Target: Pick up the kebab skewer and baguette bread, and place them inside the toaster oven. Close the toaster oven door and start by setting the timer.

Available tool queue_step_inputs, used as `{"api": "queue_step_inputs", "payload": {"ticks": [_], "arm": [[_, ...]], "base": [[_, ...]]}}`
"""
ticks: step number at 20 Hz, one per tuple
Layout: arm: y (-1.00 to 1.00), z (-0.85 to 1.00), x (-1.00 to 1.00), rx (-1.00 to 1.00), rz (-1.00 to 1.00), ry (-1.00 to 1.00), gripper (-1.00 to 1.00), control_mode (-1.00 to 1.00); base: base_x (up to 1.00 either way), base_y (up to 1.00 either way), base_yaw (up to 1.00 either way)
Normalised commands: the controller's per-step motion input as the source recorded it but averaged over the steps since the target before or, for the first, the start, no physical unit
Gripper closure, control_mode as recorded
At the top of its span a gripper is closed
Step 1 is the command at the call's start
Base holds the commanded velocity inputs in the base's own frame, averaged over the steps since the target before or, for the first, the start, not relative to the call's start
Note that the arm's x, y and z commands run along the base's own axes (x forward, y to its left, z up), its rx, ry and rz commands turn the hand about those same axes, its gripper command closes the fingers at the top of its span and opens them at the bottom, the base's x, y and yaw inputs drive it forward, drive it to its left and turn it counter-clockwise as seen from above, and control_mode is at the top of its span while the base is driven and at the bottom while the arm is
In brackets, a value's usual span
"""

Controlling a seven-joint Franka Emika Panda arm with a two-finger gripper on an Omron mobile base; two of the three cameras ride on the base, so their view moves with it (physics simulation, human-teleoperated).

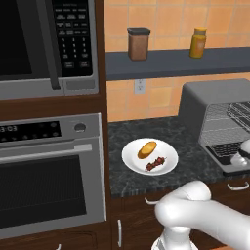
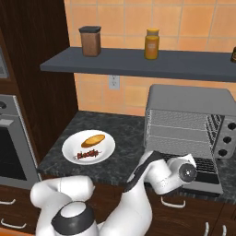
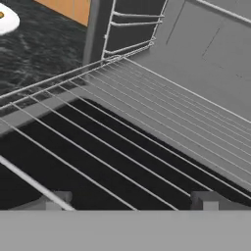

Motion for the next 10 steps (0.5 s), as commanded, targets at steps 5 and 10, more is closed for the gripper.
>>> {"api": "queue_step_inputs", "payload": {"ticks": [5, 10], "arm": [[0.10, 0.99, -0.70, 0.16, -0.10, 0.18, -1.00, -1.00], [0.06, 0.96, -0.74, 0.19, -0.08, 0.29, -1.00, -1.00]], "base": [[0.00, 0.00, 0.00], [0.00, 0.00, 0.00]]}}
